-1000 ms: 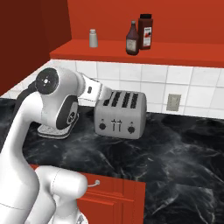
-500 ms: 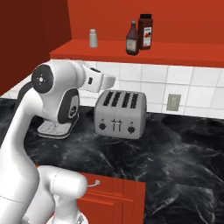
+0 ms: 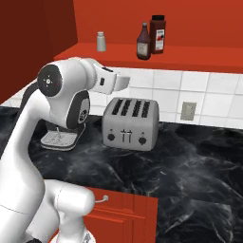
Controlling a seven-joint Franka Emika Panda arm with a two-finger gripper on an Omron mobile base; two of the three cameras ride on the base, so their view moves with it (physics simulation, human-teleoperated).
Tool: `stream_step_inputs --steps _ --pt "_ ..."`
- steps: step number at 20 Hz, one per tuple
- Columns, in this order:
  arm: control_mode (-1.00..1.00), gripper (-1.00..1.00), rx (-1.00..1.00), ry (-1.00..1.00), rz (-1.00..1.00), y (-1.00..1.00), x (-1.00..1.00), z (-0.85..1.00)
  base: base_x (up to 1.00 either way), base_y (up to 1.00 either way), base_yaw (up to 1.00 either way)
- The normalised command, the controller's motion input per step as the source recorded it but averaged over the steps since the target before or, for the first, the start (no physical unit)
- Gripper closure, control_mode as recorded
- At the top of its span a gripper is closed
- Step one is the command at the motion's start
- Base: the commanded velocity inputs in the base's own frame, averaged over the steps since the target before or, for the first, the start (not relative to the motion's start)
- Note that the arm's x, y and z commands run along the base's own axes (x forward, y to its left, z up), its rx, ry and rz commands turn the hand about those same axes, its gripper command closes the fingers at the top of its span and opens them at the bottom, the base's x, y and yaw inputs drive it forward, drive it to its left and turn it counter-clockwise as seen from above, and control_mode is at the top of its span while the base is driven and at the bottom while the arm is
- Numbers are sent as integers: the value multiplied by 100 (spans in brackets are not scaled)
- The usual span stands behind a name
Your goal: Collect the paprika, ketchup, and shaker from the cabinet and place them next to the stove.
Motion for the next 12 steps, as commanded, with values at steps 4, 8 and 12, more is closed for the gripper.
stream_step_inputs --steps 4,8,12 --pt "-100 -100 0 -8 0 -15 0 39 0 0 0" --pt "-100 -100 0 -3 0 -4 5 39 0 0 0" --pt "-100 -100 0 0 0 0 14 24 0 0 0"
